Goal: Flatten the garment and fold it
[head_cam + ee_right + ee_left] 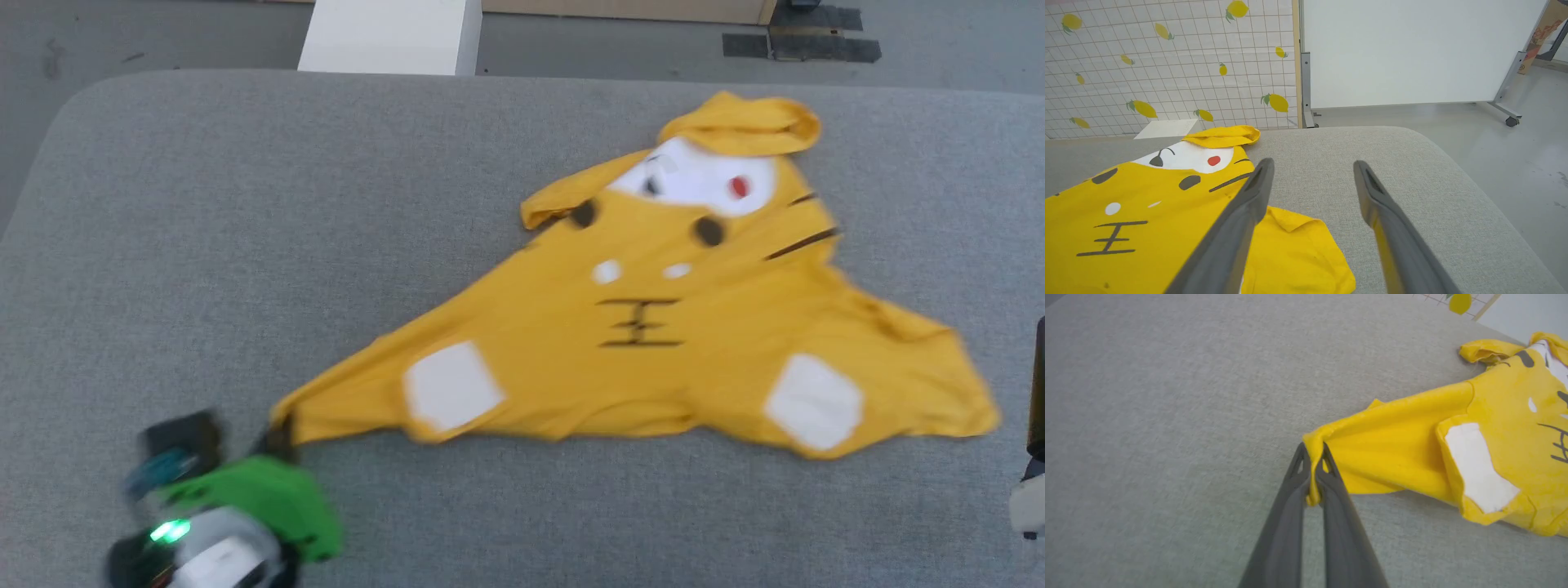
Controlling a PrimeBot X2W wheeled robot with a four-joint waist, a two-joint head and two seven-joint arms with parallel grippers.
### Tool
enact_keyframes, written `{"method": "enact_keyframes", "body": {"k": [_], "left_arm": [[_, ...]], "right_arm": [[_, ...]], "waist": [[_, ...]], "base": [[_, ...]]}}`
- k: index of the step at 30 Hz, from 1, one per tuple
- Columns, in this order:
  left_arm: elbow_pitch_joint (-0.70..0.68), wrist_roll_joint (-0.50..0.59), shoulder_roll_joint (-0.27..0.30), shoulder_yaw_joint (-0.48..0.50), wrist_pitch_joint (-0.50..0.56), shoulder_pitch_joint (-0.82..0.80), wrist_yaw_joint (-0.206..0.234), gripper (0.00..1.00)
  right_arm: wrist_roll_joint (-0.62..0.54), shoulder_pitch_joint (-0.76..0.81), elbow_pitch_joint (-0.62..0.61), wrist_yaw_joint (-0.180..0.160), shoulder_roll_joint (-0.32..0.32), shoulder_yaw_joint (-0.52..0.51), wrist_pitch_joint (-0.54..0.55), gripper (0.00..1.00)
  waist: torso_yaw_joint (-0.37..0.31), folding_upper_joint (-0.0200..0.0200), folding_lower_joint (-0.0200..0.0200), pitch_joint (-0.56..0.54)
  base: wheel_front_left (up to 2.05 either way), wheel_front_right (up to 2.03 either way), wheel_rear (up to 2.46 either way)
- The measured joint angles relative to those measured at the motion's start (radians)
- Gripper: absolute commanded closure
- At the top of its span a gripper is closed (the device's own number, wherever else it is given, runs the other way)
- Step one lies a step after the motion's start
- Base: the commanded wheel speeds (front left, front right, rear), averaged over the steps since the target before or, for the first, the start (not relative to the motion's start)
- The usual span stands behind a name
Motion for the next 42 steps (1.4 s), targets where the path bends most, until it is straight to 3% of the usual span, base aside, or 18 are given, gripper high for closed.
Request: {"method": "enact_keyframes", "body": {"k": [5, 14, 23, 32, 33, 34, 35, 42], "left_arm": [[-0.092, -0.028, 0.062, 0.13, -0.038, 0.18, 0.074, 1.0], [-0.184, -0.021, 0.062, 0.091, -0.024, 0.216, 0.083, 1.0], [-0.197, 0.003, 0.055, 0.035, -0.005, 0.138, 0.074, 1.0], [-0.199, 0.016, 0.053, 0.012, 0.012, 0.127, 0.074, 1.0], [-0.201, 0.016, 0.053, 0.012, 0.014, 0.126, 0.074, 1.0], [-0.202, 0.016, 0.053, 0.012, 0.016, 0.125, 0.074, 1.0], [-0.202, 0.016, 0.053, 0.012, 0.017, 0.124, 0.074, 1.0], [-0.21, 0.021, 0.052, 0.005, 0.02, 0.085, 0.07, 1.0]], "right_arm": [[-0.002, 0.012, 0.019, 0.0, 0.0, -0.015, 0.011, 0.0], [-0.066, 0.05, 0.062, 0.0, -0.007, 0.053, 0.125, 0.0], [-0.043, -0.001, 0.208, 0.0, -0.189, 0.169, 0.247, 0.0], [0.086, -0.042, 0.356, -0.001, -0.263, 0.3, 0.363, 0.0], [0.098, -0.044, 0.356, -0.001, -0.271, 0.304, 0.374, 0.15], [0.113, -0.05, 0.36, 0.0, -0.275, 0.299, 0.383, 0.75], [0.117, -0.054, 0.364, 0.0, -0.277, 0.298, 0.385, 1.0], [0.117, -0.089, 0.388, 0.0, -0.233, 0.263, 0.326, 1.0]], "waist": [[0.006, 0.0, 0.0, -0.015], [0.031, 0.0, 0.0, 0.001], [0.043, 0.0, 0.0, 0.046], [0.067, 0.0, 0.0, 0.069], [0.068, 0.0, 0.0, 0.07], [0.07, 0.0, 0.0, 0.071], [0.07, 0.0, 0.0, 0.072], [0.064, 0.0, 0.0, 0.049]], "base": [[0.0, 0.0, 0.0], [0.0, 0.0, 0.0], [0.0, 0.0, 0.0], [0.0, 0.0, 0.0], [0.0, 0.0, 0.0], [0.0, 0.0, 0.0], [0.0, 0.0, 0.0], [0.0, 0.0, 0.0]]}}
